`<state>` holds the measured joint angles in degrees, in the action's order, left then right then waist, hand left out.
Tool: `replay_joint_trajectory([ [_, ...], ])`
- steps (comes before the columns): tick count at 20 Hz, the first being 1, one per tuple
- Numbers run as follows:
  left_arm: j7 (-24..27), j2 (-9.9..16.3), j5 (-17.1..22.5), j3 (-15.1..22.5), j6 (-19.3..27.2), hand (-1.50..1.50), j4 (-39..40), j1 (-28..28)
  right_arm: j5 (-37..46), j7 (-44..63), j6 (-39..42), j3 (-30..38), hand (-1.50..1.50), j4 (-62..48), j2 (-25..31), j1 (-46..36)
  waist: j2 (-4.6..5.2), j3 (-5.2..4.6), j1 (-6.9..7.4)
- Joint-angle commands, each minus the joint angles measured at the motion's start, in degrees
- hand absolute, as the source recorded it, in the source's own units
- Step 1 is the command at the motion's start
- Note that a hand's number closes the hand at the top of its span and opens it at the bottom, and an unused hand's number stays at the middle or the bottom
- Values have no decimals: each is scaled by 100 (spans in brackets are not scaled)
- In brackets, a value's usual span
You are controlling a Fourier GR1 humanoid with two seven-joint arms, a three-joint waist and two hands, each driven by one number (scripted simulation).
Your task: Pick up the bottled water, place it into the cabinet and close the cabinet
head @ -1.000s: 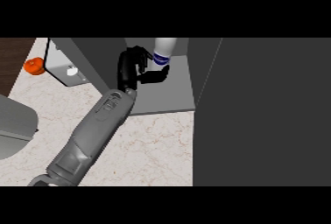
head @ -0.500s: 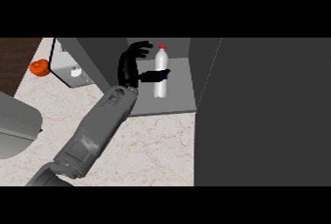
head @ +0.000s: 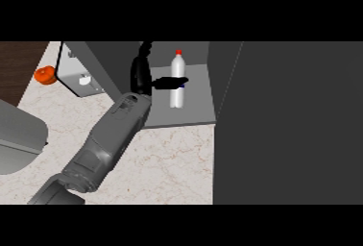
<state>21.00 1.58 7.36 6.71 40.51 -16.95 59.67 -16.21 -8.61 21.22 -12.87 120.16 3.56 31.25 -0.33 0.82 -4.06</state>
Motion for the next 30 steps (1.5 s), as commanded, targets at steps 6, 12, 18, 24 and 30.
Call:
replay_joint_trajectory([
  [6,1316,425,424,-608,-1172,-150,-7,-235,55,-175,-95,100,-150,-305,-126,-213,171,-91,116],
  [12,1589,194,769,-892,-2117,-150,-347,-192,169,-97,-222,-36,-150,18,-148,-3,73,-87,268],
  [18,1831,80,828,-766,-2412,-150,-749,-595,278,-168,-237,-143,-150,-20,-160,173,23,-84,381],
  [24,1829,-79,1076,-390,-2490,-150,-1440,-1169,79,145,-334,112,-150,237,-15,104,-20,-85,530],
  [30,1010,54,1351,139,-2734,-150,-2961,-1889,23,-118,-175,181,-150,253,80,396,-69,-80,614],
])
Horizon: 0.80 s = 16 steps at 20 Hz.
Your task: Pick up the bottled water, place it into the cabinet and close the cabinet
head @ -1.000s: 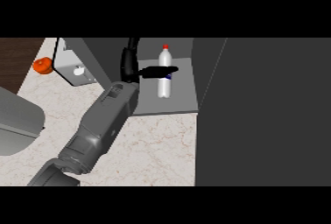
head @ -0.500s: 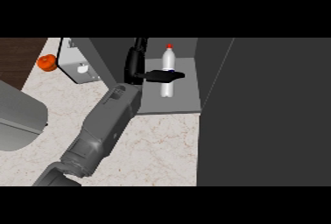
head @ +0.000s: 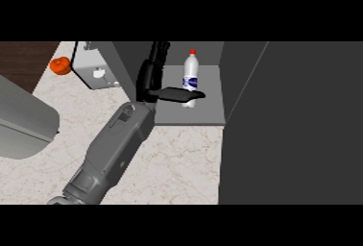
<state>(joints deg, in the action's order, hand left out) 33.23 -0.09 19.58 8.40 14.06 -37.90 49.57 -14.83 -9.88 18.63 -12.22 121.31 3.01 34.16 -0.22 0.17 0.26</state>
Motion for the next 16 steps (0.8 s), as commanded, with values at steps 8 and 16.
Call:
replay_joint_trajectory([
  [8,-955,333,344,705,66,-150,-3240,-2426,94,211,-131,-281,-150,348,-38,239,-89,-15,253],
  [16,-2166,614,59,1707,777,-150,-6574,-4302,307,332,-252,-419,-150,375,-66,-35,-36,-14,123],
])
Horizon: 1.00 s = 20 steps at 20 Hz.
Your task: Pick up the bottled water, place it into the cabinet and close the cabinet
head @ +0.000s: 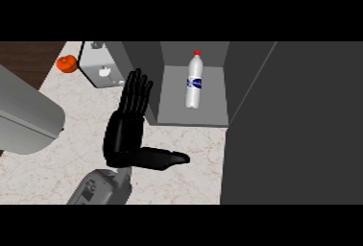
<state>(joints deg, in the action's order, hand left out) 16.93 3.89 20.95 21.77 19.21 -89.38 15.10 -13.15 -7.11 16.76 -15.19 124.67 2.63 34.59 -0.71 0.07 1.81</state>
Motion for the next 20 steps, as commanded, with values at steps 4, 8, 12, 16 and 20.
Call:
replay_joint_trajectory([
  [4,-783,442,-286,848,327,-150,-2413,-1574,478,110,201,-379,-150,300,298,60,26,-5,-93],
  [8,-30,721,-342,1003,80,-150,-2836,-2700,488,268,668,-450,150,270,754,83,38,-9,-78],
  [12,-43,1020,-69,554,-15,-150,-3352,-3019,832,285,1108,-659,150,678,1203,116,40,-13,-108],
  [16,287,1434,65,352,-254,-150,-3879,-3921,943,411,1160,-1153,150,682,1092,65,38,-14,-73],
  [20,597,1760,505,-112,-699,-150,-4155,-4548,1476,468,1106,-1639,150,821,992,-81,24,-22,-24],
])
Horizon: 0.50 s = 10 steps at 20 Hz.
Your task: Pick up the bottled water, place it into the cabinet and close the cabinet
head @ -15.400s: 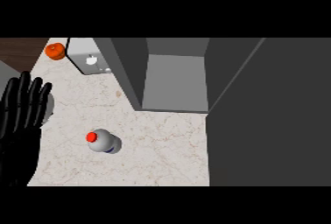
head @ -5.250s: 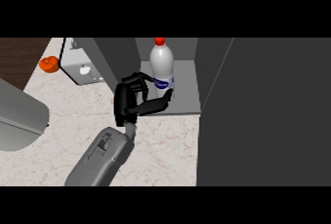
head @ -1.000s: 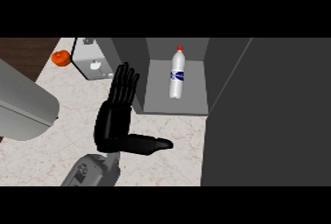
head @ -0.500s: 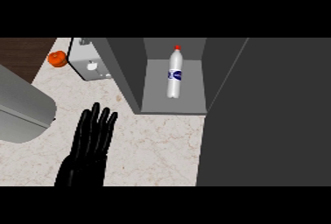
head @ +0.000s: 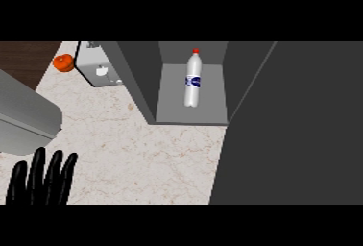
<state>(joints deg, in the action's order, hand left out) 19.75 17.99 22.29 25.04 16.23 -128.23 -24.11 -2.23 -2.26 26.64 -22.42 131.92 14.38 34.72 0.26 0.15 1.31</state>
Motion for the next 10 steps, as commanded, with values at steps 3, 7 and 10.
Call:
replay_joint_trajectory([
  [3,416,452,617,-621,-618,-150,-421,-1062,726,392,-48,-1474,150,661,-302,0,-95,-38,33],
  [7,356,671,993,-1100,-855,-150,-914,-1347,1142,722,-230,-1986,150,314,-673,-445,-68,-29,59],
  [10,764,736,1226,-1329,-1505,-150,-427,-1680,1011,1142,-340,-2069,150,146,-1012,-715,-49,-38,137],
])
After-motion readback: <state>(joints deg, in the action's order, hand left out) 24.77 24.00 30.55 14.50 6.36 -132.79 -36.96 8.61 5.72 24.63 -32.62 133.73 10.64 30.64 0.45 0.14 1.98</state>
